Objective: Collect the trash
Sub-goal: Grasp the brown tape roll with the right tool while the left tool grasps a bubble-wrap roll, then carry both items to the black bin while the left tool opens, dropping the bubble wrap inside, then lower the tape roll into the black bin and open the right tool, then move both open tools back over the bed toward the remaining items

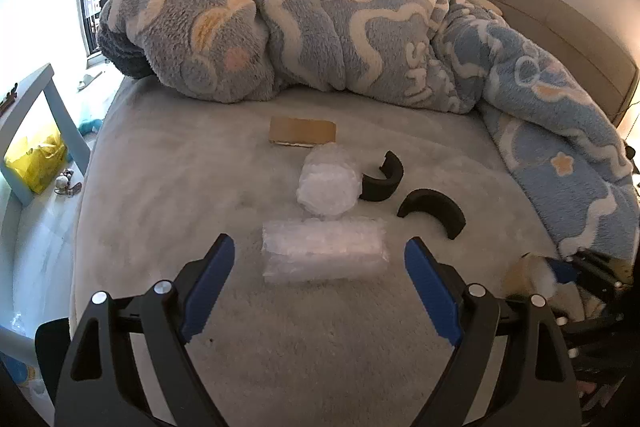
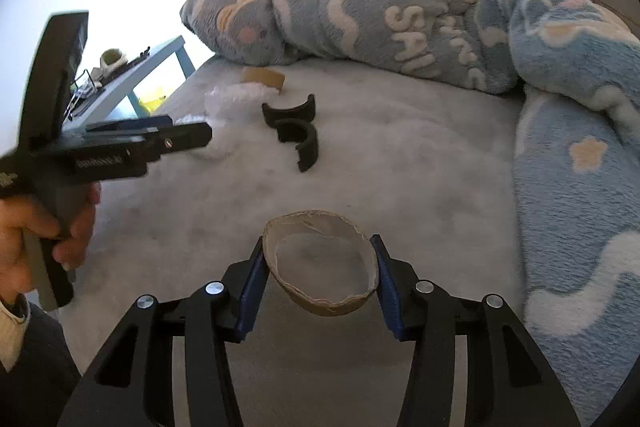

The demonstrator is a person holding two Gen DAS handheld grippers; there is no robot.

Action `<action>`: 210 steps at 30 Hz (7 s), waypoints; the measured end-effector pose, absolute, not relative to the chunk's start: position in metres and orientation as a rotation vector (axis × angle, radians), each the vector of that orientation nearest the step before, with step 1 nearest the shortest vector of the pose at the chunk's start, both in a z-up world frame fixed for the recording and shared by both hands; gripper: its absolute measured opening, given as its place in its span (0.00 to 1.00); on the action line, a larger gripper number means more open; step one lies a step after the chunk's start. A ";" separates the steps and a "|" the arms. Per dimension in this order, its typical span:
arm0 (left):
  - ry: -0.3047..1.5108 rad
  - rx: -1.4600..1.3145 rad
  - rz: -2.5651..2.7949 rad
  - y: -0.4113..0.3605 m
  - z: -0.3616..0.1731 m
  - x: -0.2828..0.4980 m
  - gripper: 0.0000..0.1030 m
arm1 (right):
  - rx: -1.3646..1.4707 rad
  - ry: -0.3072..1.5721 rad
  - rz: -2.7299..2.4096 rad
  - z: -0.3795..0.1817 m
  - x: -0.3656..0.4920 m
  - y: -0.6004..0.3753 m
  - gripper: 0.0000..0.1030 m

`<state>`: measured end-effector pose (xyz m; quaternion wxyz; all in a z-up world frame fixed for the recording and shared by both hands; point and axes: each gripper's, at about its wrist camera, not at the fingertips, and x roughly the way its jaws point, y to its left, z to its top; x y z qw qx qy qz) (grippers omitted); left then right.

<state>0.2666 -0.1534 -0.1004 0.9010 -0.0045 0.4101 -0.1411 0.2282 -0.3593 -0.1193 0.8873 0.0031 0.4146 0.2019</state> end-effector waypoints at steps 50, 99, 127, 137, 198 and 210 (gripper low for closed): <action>0.863 -0.066 -0.254 -0.042 -0.078 0.246 0.65 | -0.008 0.798 0.495 -0.073 0.260 -0.246 0.49; 1.155 -0.088 -0.060 0.190 -0.164 0.180 0.67 | -0.108 0.813 0.842 -0.064 0.253 0.054 0.49; 0.923 -0.212 -0.004 0.258 -0.098 0.148 0.78 | -0.264 1.039 0.808 -0.160 0.257 0.133 0.49; 0.822 -0.271 0.002 0.270 -0.061 0.145 0.73 | -0.372 1.127 0.801 -0.202 0.249 0.148 0.49; 0.653 -0.234 -0.171 0.086 0.011 0.209 0.73 | -0.160 0.815 0.607 -0.080 0.268 -0.097 0.69; 0.687 -0.207 -0.237 0.021 0.000 0.228 0.75 | -0.092 0.795 0.489 -0.078 0.274 -0.186 0.69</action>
